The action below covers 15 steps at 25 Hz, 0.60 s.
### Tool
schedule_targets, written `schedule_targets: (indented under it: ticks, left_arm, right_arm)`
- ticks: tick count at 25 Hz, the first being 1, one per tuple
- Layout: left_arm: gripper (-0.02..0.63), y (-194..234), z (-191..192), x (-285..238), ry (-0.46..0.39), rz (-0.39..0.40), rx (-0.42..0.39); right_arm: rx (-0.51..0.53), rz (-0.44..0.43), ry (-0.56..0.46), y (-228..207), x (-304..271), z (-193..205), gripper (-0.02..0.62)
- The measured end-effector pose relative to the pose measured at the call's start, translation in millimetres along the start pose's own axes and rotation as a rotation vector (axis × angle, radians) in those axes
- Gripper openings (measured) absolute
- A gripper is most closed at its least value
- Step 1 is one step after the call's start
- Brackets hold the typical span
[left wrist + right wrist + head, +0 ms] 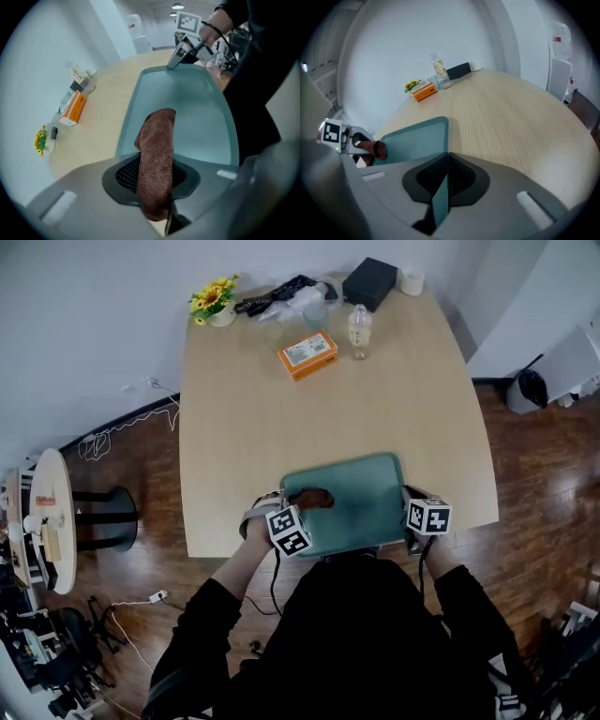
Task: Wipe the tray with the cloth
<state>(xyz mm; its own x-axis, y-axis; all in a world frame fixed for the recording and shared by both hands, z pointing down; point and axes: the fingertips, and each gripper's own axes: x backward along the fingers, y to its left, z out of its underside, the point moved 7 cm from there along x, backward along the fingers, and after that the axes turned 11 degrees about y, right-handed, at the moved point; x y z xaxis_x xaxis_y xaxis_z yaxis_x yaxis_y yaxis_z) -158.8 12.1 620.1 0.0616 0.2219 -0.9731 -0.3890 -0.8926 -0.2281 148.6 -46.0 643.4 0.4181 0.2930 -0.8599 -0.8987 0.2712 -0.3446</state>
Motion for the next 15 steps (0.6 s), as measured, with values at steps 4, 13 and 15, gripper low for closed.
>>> schedule_targets:
  ticks: [4, 13, 15]
  left_arm:
    - [0.072, -75, -2, 22, -0.111, 0.078, 0.093]
    - [0.075, -72, 28, -6, -0.125, 0.079, 0.402]
    - [0.075, -47, 34, -11, -0.102, 0.061, 0.434]
  right_arm:
    - [0.003, -0.008, -0.005, -1, -3, -1, 0.012]
    - [-0.048, 0.000, -0.011, 0, -4, 2, 0.011]
    - [-0.067, 0.007, -0.017, 3, -4, 2, 0.011]
